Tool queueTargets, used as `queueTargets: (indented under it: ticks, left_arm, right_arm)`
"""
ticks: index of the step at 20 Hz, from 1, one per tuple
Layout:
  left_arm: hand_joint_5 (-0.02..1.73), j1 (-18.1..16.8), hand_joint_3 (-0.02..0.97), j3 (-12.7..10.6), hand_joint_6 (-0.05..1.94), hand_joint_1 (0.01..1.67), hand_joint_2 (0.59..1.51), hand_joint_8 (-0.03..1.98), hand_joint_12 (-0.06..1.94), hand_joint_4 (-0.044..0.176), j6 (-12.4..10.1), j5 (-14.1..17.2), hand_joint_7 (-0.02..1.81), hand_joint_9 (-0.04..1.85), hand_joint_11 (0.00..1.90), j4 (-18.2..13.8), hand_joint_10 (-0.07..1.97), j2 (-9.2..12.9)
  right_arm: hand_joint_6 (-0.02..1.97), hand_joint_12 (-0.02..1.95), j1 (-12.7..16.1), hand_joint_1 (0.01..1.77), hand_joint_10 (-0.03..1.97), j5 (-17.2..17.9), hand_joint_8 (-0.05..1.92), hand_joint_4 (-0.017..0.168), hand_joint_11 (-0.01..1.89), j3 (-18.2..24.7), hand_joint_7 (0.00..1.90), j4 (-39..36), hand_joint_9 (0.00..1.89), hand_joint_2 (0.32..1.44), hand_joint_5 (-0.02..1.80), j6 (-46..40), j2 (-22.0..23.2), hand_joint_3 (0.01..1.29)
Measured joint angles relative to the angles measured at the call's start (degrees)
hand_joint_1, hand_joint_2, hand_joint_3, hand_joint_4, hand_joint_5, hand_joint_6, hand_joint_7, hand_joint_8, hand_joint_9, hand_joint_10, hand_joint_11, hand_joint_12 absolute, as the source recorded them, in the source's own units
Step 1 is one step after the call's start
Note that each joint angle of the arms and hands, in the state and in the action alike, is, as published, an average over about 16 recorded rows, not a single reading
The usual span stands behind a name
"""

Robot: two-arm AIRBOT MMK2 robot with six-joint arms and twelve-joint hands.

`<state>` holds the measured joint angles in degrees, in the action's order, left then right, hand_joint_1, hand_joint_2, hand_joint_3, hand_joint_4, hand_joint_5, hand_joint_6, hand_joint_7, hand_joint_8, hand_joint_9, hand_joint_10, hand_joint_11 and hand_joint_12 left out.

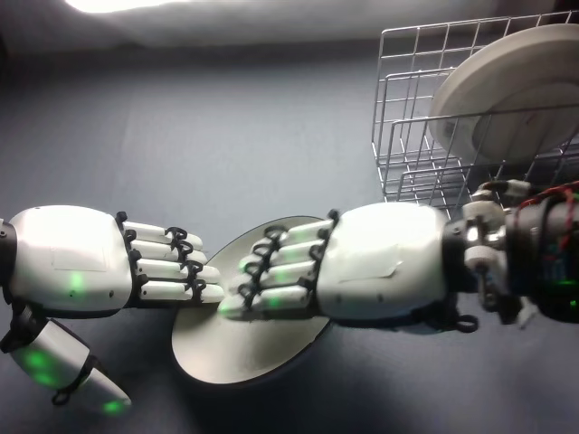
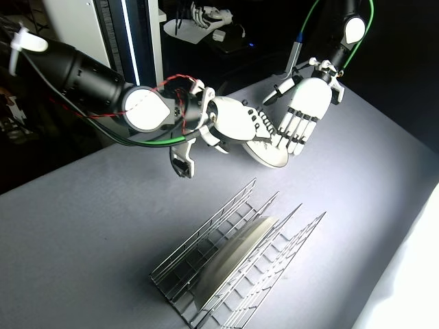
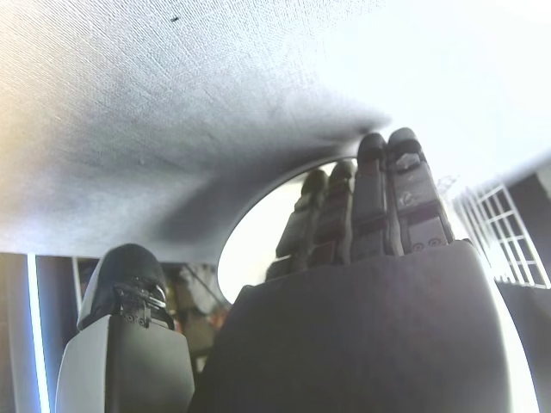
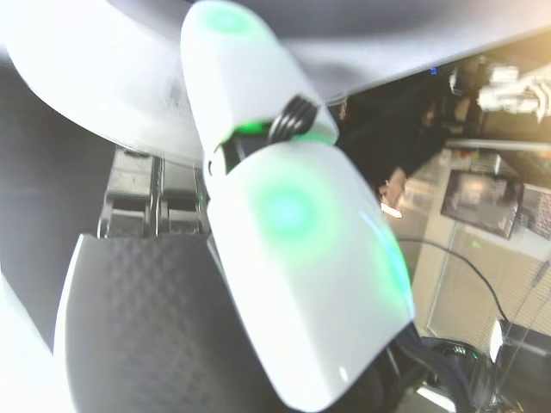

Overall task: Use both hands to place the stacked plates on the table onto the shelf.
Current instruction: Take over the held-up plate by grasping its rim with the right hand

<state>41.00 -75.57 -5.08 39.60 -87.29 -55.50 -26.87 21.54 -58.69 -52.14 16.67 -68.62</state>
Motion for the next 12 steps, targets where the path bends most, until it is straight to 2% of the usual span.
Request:
queueTargets:
  ticks: [2, 6, 12]
  left_arm:
    - [-0.01, -0.04, 0.02, 0.0, -0.02, 0.01, 1.077, -0.03, 0.0, -0.007, -0.02, -0.01, -0.02, 0.03, 0.01, -0.08, 0.03, -0.01]
    - [-0.01, -0.11, 0.02, 0.0, -0.02, 0.01, 1.079, -0.03, 0.0, -0.007, -0.06, -0.02, -0.02, 0.03, 0.01, -0.23, 0.03, -0.03]
    - [-0.01, -0.22, 0.02, 0.0, -0.02, 0.01, 1.08, -0.03, 0.0, -0.008, -0.14, -0.06, -0.02, 0.03, 0.01, -0.4, 0.03, -0.06]
  right_arm:
    - [0.02, 0.09, 0.0, 1.65, 0.0, -0.87, 0.02, -0.003, 0.02, -0.95, 0.02, 0.1, 0.02, 1.14, 0.02, 0.0, -1.62, 0.01]
    - [0.02, 0.26, 0.0, 1.67, 0.0, -2.37, 0.02, -0.003, 0.02, -2.42, 0.02, 0.26, 0.02, 1.16, 0.02, 0.0, -4.28, 0.01]
    - [0.03, 0.72, 0.0, 1.69, 0.05, -3.18, 0.02, -0.002, 0.02, -3.35, 0.09, 0.43, 0.1, 1.17, 0.09, 0.08, -6.1, 0.01]
